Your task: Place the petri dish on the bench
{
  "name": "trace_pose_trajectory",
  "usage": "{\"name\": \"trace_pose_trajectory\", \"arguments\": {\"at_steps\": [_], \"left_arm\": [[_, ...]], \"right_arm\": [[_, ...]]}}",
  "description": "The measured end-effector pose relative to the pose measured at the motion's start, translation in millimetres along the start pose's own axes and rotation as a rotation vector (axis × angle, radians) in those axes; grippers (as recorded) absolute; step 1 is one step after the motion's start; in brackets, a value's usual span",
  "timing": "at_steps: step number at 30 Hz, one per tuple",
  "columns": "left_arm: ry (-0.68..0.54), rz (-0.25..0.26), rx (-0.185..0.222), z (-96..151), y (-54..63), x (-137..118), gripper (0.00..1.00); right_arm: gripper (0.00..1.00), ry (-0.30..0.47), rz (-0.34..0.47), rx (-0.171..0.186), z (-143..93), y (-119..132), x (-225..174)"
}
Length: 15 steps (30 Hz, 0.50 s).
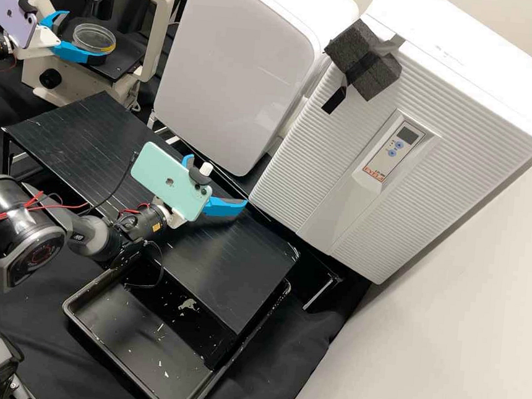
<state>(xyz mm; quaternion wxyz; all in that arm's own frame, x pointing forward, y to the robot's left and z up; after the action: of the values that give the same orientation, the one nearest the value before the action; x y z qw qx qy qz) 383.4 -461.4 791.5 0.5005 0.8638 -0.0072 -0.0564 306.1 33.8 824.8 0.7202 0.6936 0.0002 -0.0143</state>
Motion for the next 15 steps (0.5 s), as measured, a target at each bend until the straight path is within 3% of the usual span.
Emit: {"name": "trace_pose_trajectory", "arguments": {"at_steps": [13, 14, 15], "left_arm": [[0.012, 0.008, -0.02, 0.7, -3.8, 11.1, 1.0], [0.012, 0.01, -0.02, 0.5, -4.2, 11.5, 0.0], [0.011, 0.013, -0.02, 0.5, -4.1, 11.6, 0.0]], "right_arm": [[1.0, 0.0, 0.0, 0.0, 0.0, 0.0, 0.0], [1.0, 0.0, 0.0, 0.0, 0.0, 0.0, 0.0], [1.0, 0.0, 0.0, 0.0, 0.0, 0.0, 0.0]]}}
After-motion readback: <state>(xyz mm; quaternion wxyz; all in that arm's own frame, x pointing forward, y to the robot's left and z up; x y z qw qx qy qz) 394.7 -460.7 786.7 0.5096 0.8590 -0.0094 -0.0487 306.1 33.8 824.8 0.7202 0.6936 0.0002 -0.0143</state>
